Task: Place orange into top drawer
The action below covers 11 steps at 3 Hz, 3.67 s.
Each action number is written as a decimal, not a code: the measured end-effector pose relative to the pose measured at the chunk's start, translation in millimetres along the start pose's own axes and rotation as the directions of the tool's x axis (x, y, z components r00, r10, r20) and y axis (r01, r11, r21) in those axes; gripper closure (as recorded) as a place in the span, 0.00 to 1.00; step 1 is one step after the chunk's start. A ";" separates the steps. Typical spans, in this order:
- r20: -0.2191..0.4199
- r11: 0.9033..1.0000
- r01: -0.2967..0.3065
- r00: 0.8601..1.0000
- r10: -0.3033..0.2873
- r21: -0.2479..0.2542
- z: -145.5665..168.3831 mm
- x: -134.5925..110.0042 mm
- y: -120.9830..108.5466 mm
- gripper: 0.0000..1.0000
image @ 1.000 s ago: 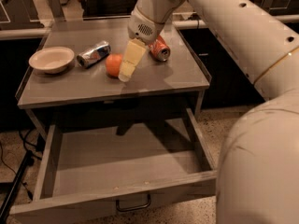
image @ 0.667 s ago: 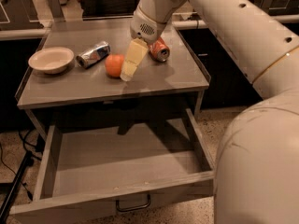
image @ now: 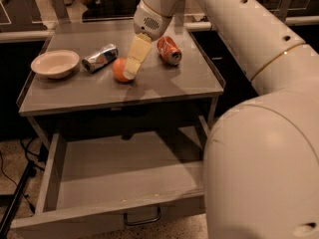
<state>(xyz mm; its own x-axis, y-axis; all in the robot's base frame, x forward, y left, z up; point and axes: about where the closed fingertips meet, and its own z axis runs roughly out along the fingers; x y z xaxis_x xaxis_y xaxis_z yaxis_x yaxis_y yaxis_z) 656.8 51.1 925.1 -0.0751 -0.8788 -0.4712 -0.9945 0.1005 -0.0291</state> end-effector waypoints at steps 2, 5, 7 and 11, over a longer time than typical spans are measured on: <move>0.005 0.999 0.036 0.999 -0.036 0.034 0.2 -31.0 -23.3 0.00; -0.019 1.000 0.025 1.000 -0.024 0.004 22.7 -37.6 -39.7 0.00; 0.005 1.000 0.014 1.000 -0.014 -0.026 40.5 -39.8 -43.1 0.00; 0.019 0.997 -0.005 1.000 0.006 -0.081 81.9 -25.5 -50.9 0.00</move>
Offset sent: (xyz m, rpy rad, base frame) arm 0.0237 0.0178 0.0294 -0.0448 -0.0257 0.0407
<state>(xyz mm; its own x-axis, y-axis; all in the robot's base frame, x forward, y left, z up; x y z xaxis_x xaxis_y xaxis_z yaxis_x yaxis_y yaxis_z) 715.3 106.6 866.5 -0.0801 -0.8692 -0.4879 -0.9968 0.0666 0.0451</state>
